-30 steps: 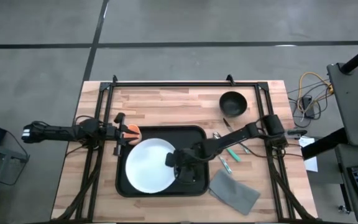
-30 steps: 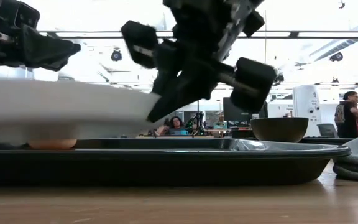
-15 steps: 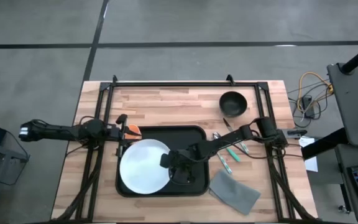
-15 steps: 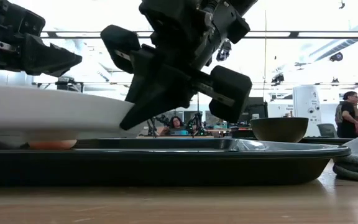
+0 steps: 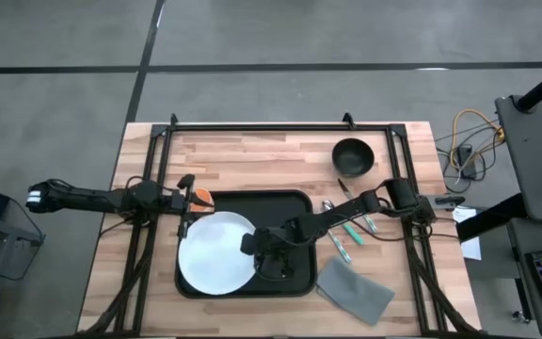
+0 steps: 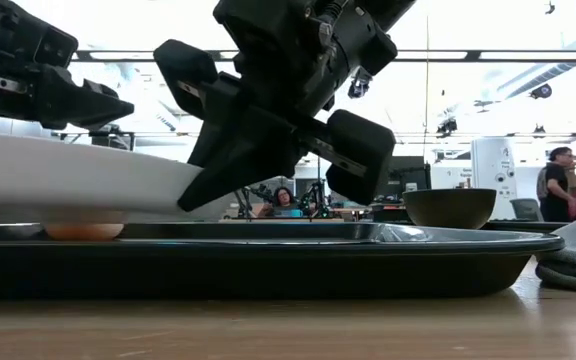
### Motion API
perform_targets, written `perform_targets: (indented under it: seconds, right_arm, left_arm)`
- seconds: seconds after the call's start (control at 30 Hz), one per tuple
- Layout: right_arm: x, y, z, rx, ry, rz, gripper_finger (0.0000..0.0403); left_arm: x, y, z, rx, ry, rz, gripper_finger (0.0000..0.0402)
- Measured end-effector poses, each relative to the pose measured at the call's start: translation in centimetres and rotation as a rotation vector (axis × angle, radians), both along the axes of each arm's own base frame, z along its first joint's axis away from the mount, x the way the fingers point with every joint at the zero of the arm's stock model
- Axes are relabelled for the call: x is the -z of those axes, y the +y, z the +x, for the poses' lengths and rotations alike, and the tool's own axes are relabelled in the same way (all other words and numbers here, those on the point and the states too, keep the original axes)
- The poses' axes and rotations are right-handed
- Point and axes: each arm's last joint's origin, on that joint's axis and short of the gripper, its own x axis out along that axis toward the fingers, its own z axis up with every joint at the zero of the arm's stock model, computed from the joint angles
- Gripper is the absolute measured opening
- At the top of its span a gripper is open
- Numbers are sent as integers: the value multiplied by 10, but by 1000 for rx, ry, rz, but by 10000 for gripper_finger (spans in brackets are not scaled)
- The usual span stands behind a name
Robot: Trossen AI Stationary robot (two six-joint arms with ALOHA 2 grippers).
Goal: Set up tray
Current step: Put the white plate on the black tray below the orange cup
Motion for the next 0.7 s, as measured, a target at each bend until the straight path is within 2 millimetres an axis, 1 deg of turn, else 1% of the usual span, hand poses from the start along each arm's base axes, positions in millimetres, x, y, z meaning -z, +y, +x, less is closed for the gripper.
perform_targets:
  seconds: [0.43,0.57,0.7]
  right_arm:
    - [-1,-2,2,7,-20,8,8]
    - [4,-2,3,8,-19,5,8]
    - [14,-2,7,6,-30,6,8]
  left_arm:
    - [2,0,1,0,19,0,62]
    - [2,0,1,0,18,0,62]
    - [2,0,1,0,19,0,62]
